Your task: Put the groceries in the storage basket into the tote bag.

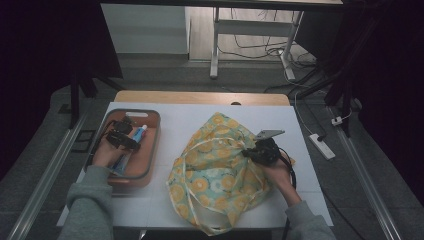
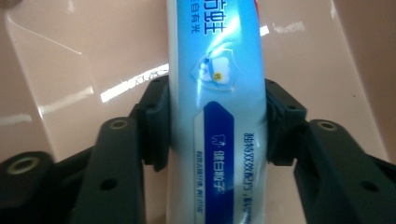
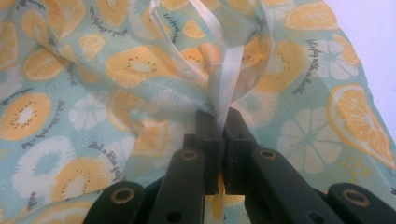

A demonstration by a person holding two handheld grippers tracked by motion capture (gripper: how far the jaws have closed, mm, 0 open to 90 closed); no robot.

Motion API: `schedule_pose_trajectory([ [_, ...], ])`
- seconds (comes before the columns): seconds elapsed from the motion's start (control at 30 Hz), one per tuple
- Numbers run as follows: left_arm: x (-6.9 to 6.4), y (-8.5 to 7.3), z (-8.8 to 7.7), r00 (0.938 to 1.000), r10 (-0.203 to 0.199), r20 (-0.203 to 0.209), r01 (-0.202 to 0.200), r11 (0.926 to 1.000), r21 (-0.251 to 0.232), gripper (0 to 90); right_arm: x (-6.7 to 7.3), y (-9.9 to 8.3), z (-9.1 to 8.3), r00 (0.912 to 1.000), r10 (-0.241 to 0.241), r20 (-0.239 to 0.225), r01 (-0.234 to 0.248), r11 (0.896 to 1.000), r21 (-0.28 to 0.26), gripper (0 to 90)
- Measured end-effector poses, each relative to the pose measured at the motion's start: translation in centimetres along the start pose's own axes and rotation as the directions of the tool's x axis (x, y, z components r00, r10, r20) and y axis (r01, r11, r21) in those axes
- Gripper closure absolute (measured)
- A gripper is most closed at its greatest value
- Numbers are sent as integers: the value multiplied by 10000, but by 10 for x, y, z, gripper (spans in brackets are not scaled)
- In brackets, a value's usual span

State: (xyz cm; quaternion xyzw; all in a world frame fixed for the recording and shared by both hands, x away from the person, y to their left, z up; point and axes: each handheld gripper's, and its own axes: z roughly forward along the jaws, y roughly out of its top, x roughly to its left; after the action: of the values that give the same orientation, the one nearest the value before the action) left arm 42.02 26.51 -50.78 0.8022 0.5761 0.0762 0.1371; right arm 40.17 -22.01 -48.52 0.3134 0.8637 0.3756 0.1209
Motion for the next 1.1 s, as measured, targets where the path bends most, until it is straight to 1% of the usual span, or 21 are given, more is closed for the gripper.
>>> schedule_pose_trajectory([
  [0.07, -1, 0, -2, 9999, -14, -111, 14, 10000, -45, 595, 0, 0, 0, 10000, 3, 9, -3, 10000, 0, 869],
  [0.17, 3, -2, -3, 9999, -36, -150, 35, 10000, -52, 668, 0, 0, -1, 10000, 9, 12, -9, 10000, -23, 869],
  [0.2, 6, -3, -3, 9999, -80, -144, 79, 9999, -68, 709, 0, 0, -1, 10000, 2, 18, -2, 10000, -25, 869],
  [0.23, 8, -4, -3, 9999, -170, -28, 170, 9998, -130, 718, 0, 0, -1, 10000, -9, 26, 9, 10000, -21, 869],
  [0.27, 10, -4, -3, 9998, -176, 68, 177, 9997, -178, 724, 0, 0, -1, 10000, -14, 29, 14, 10000, -20, 869],
  [0.4, 13, -6, -4, 9997, -111, 230, 119, 9994, -330, 735, 0, 0, -1, 10000, 10, 34, -10, 10000, -27, 868],
  [0.57, 16, -8, -5, 9994, -183, 291, 197, 9986, -485, 743, -1, 0, -1, 10000, 19, 37, -19, 10000, -34, 867],
  [0.63, 17, -8, -7, 9993, -269, 256, 286, 9973, -682, 745, -1, 0, -1, 10000, 19, 38, -19, 10000, -36, 868],
  [0.67, 18, -8, -9, 9990, -311, 323, 337, 9959, -844, 746, -1, 0, -1, 10000, 20, 38, -20, 10000, -39, 867],
  [0.73, 18, -9, -16, 9972, -342, 671, 425, 9911, -1265, 746, -1, 0, -1, 10000, -3, 48, 4, 10000, -58, 866],
  [0.8, 18, -9, -23, 9947, -328, 979, 493, 9840, -1712, 747, -1, 0, -2, 10000, 26, 56, -25, 10000, -79, 866],
  [0.9, 15, -9, -38, 9933, -101, 1151, 371, 9713, -2351, 748, -1, 0, -2, 10000, 15, 55, -15, 10000, -88, 866],
  [1.0, 13, -10, -55, 9905, 76, 1372, 338, 9542, -2972, 748, -1, 0, -2, 10000, 1, 51, 0, 9999, -100, 866],
  [1.1, 11, -13, -70, 9847, 251, 1722, 390, 9325, -3590, 749, -1, 0, -2, 10000, 11, 53, -11, 9999, -106, 866],
])
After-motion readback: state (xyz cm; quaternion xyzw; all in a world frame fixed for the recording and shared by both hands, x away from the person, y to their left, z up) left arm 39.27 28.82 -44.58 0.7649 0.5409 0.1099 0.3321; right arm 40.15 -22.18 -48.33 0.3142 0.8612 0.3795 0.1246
